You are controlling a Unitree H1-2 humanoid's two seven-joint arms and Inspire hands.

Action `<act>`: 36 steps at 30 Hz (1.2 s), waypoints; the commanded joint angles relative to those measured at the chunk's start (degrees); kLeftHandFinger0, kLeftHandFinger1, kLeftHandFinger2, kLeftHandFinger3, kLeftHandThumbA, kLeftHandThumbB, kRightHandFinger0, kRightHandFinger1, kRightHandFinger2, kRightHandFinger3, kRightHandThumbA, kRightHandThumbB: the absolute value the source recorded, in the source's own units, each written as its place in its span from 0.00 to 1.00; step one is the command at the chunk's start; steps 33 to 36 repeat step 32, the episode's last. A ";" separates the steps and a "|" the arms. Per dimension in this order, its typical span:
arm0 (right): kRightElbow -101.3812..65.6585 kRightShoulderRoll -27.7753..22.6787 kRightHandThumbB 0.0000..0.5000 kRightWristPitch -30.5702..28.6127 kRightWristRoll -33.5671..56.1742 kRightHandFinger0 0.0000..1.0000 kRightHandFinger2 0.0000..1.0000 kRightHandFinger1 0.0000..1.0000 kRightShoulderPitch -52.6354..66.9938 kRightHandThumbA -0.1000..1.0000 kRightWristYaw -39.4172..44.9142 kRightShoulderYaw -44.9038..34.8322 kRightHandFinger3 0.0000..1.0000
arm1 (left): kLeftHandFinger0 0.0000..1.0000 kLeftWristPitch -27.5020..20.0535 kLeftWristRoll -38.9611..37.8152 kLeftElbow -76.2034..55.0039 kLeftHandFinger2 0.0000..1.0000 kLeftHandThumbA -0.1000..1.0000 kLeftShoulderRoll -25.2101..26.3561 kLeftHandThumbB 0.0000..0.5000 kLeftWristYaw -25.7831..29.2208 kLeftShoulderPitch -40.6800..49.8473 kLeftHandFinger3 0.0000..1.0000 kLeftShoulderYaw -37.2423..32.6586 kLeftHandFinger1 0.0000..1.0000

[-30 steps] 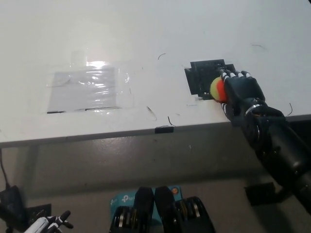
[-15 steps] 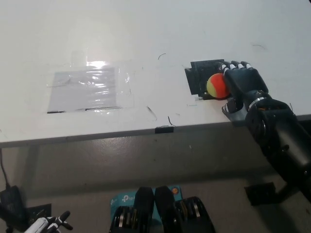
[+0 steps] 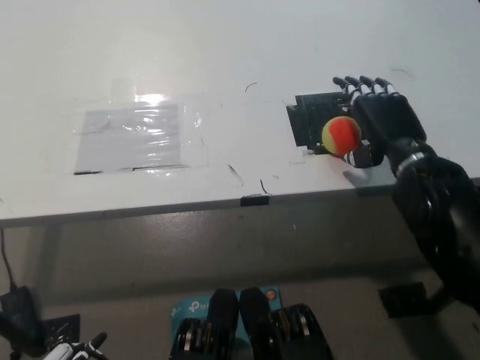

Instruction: The robot uses right hand to squeeze a small tennis ball placed on the black area of the table

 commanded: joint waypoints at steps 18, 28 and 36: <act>-15.92 16.64 0.27 -23.49 35.56 0.17 0.46 0.29 41.57 0.27 -16.75 -39.35 0.67 | 0.22 -1.91 -0.41 0.47 0.40 1.00 0.67 1.00 -0.02 -0.63 0.64 0.90 0.18; -0.61 23.15 0.39 -27.38 46.55 0.18 0.39 0.27 43.61 0.19 -12.59 -47.34 0.65 | 0.19 -1.91 -0.76 0.73 0.38 1.00 0.31 1.00 0.28 -0.93 0.60 1.26 0.16; 4.06 22.81 0.38 -28.20 45.26 0.12 0.35 0.21 43.12 0.20 -11.32 -47.32 0.64 | 0.21 -2.03 -0.80 1.20 0.42 1.00 -0.01 1.00 0.44 -1.15 0.64 1.23 0.18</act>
